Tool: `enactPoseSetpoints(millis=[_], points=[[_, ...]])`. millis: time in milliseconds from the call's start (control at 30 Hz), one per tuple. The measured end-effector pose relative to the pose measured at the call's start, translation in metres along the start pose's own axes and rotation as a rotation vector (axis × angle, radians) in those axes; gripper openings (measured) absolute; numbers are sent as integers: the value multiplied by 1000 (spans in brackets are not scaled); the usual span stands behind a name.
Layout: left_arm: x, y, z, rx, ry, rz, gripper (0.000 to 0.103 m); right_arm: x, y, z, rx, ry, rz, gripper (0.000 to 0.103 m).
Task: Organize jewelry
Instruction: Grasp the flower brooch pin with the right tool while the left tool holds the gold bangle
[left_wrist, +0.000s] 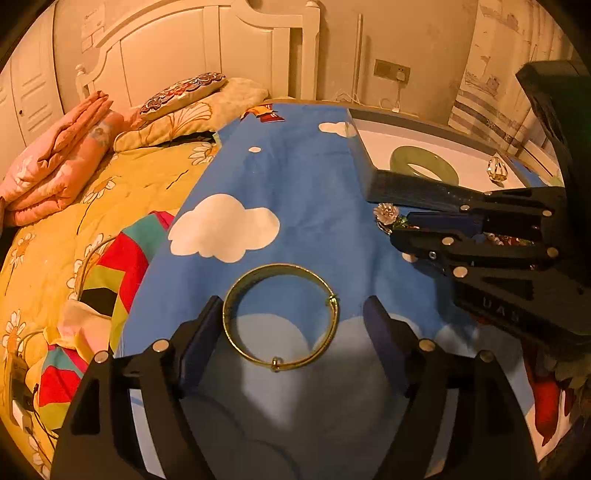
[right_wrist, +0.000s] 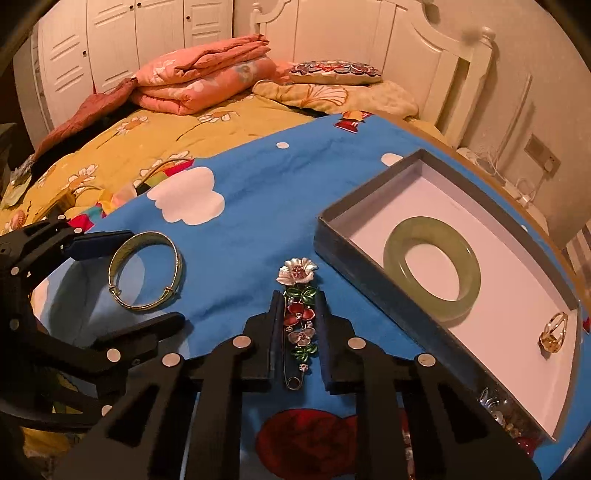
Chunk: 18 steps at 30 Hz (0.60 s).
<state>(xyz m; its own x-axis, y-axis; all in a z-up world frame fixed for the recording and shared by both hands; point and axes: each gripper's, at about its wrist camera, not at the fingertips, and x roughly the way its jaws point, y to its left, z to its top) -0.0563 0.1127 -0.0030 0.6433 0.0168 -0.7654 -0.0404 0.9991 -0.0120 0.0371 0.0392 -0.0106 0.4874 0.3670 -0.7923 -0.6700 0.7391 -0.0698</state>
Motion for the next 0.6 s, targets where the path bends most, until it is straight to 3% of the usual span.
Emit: enactPoseSetpoints(millis=[400,500,533,600], points=[[1,-1,-1,3,4,-1,81,0,-2,-1,14,-16,12,18],[-1,-1,-2,-7,-9,21,72,-1,-1,-2,13,-19,9,18],[-2,0,-3,-16,-19,31,64,-1,-1,-3,17,-21,13,18],[-4,2,-5,-28,-34,37,60,-2,-3,-3,27,-22,22,18]])
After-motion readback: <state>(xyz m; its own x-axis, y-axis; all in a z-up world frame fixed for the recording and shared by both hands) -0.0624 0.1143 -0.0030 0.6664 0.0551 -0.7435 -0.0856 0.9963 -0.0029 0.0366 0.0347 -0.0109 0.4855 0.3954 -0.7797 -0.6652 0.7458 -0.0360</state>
